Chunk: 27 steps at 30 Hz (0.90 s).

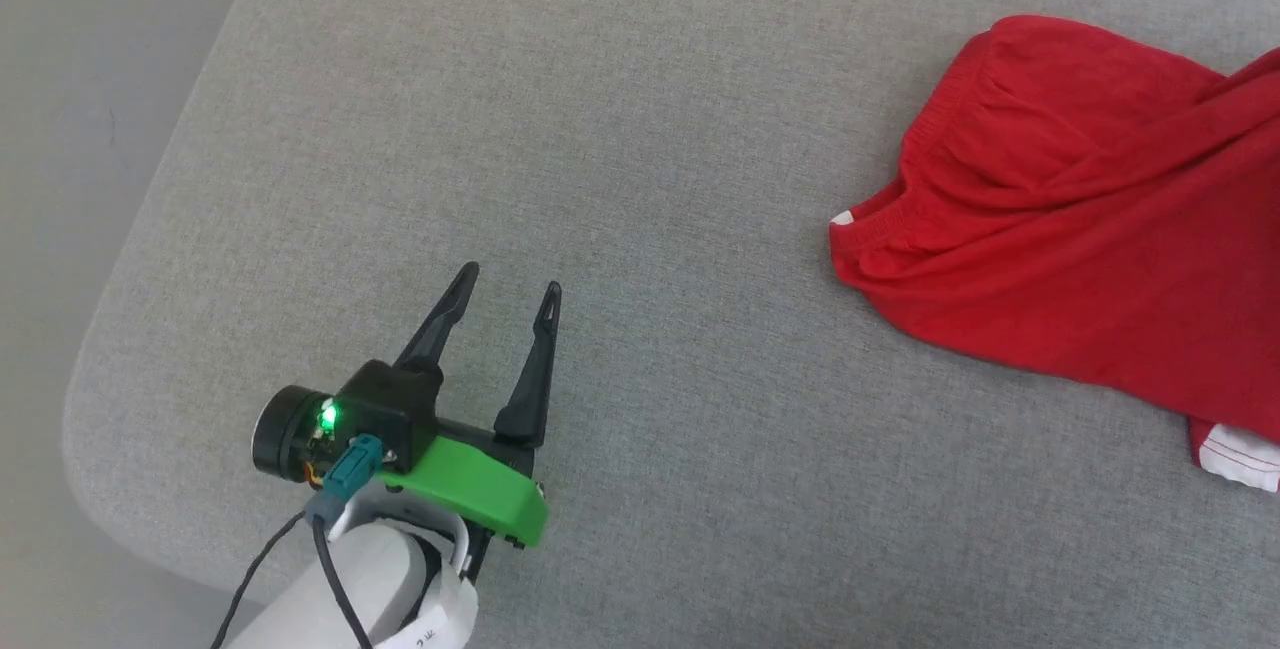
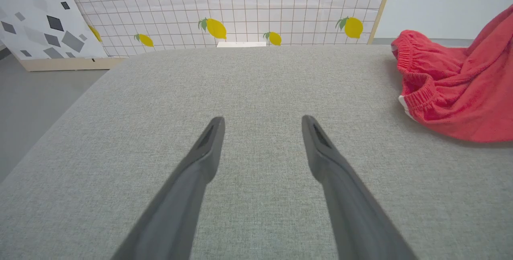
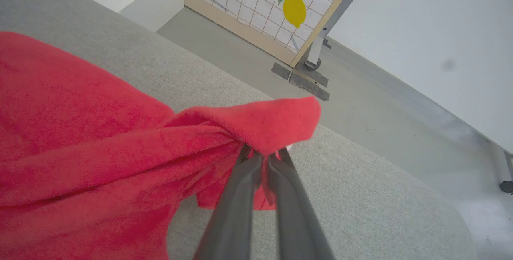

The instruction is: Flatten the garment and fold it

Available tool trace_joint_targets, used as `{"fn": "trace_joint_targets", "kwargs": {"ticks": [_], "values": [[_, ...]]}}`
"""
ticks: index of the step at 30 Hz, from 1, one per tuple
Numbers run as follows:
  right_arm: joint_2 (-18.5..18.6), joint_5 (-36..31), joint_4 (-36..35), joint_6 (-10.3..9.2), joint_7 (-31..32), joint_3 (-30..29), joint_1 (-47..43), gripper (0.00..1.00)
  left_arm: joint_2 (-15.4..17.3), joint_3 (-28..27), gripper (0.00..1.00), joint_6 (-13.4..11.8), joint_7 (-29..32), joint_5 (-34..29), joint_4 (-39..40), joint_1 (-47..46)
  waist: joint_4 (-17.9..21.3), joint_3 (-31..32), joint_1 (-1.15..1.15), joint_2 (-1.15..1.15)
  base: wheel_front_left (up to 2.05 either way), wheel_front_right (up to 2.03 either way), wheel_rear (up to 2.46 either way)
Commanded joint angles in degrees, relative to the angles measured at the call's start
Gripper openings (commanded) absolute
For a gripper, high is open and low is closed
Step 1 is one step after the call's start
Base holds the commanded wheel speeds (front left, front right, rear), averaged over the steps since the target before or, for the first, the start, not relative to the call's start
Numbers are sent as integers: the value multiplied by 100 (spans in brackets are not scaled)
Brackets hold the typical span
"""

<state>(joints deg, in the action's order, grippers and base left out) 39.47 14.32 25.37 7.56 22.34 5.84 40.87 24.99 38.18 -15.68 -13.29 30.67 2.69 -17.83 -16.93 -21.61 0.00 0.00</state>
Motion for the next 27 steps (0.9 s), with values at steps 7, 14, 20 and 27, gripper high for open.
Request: {"fn": "trace_joint_targets", "kwargs": {"ticks": [7, 14, 20, 27], "values": [[-349, 245, 401, -8, -342, 365, 96, 100, -43, -34, 100, 10, -62, 47, -72, -82, 204, 242, 0, 0, 0, 0, 0], [-610, 881, -11, -8, -1020, 588, -253, 100, 59, -155, 100, -36, -24, 162, -69, -24, 579, 670, 0, 0, 0, 0, 0], [-818, 1323, -818, -8, -1644, 559, -926, 100, 142, -264, 100, -78, 63, 306, -7, 34, 928, 962, 0, 0, 0, 0, 0], [-1465, 1204, -1813, -8, -2224, -71, -2057, 100, 222, -345, 100, -76, 165, 472, 97, 95, 1295, 1066, 0, 0, 0, 0, 0]]}}
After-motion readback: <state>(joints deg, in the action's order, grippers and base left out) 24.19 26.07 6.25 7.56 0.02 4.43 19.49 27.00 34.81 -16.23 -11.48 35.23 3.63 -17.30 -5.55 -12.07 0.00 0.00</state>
